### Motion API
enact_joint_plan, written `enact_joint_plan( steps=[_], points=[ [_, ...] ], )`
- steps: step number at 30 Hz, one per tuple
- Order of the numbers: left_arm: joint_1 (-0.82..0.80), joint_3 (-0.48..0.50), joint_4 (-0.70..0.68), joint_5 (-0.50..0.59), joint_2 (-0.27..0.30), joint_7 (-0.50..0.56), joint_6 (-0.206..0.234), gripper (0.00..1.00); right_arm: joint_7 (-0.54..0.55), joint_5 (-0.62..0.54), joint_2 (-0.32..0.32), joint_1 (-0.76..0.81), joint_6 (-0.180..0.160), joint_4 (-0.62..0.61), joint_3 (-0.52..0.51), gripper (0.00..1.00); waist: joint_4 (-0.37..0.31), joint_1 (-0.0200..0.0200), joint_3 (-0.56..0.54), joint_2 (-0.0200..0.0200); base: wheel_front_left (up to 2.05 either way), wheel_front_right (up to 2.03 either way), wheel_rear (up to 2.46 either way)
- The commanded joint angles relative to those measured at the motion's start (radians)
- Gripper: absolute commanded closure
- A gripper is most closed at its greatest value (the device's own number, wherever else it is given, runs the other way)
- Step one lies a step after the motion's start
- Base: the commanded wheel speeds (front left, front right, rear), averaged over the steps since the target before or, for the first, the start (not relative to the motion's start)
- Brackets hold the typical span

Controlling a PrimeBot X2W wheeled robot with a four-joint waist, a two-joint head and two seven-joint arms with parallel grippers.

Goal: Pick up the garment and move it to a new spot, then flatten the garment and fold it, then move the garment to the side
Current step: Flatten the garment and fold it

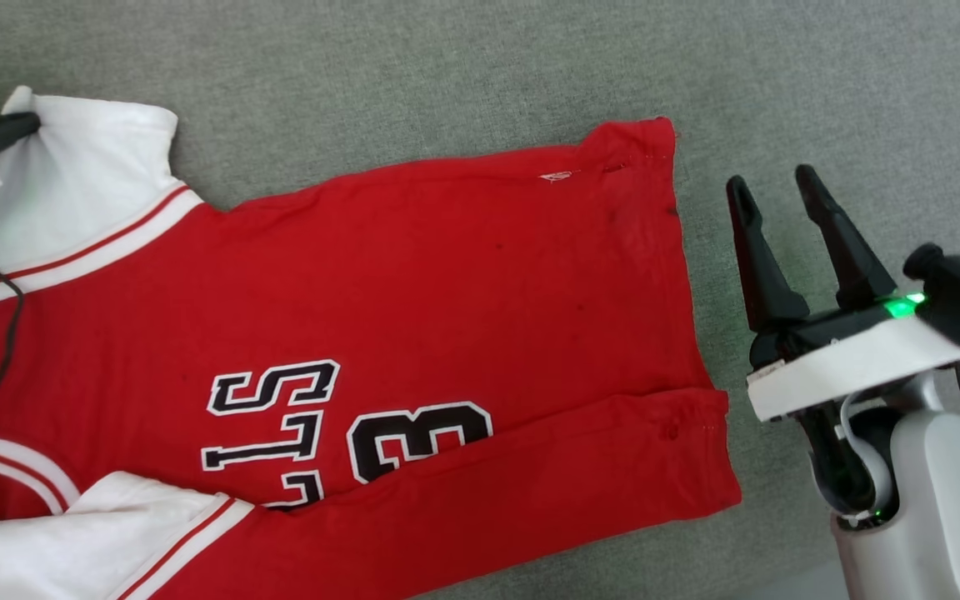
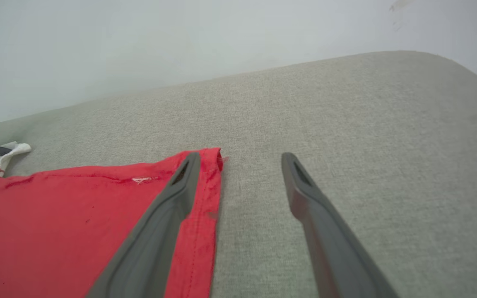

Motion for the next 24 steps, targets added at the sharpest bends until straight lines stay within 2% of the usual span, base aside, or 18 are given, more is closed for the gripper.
enact_joint_plan(
  steps=[1,4,7,12,16,20,24],
  points=[
    [0.111,-0.058,0.048,0.002,-0.052,0.018,-0.005,1.0,0.013,0.005,-0.013,-0.014,-0.001,0.014,-0.001,0.0,0.015,0.0,-0.02,0.0,0.0,0.0,0.0],
    [0.092,-0.05,0.053,0.013,-0.07,-0.039,-0.02,1.0,0.078,0.06,-0.028,-0.057,-0.001,0.063,-0.002,0.0,0.04,0.0,-0.052,0.0,0.0,0.0,0.0],
    [0.064,-0.05,0.053,0.022,-0.092,-0.092,-0.043,1.0,0.195,0.108,-0.062,-0.116,-0.001,0.141,-0.01,0.0,0.073,0.0,-0.091,0.0,0.0,0.0,0.0],
    [-0.002,-0.062,0.027,0.077,-0.125,-0.2,-0.065,1.0,0.458,0.146,-0.109,-0.227,-0.001,0.284,-0.023,0.0,0.145,0.0,-0.142,0.0,0.0,0.0,0.0],
    [-0.019,-0.084,0.011,0.109,-0.158,-0.244,-0.069,1.0,0.642,0.141,-0.136,-0.31,-0.001,0.361,-0.028,0.0,0.202,0.0,-0.156,0.0,0.0,0.0,0.0],
    [-0.038,-0.1,-0.023,0.124,-0.184,-0.267,-0.071,1.0,0.748,0.112,-0.152,-0.385,-0.001,0.415,-0.026,0.0,0.25,0.0,-0.133,0.0,0.0,0.0,0.0],
    [-0.036,-0.106,-0.053,0.127,-0.201,-0.293,-0.077,1.0,0.833,0.092,-0.137,-0.436,-0.001,0.498,-0.022,0.0,0.281,0.0,-0.104,0.0,0.0,0.0,0.0]
  ],
)
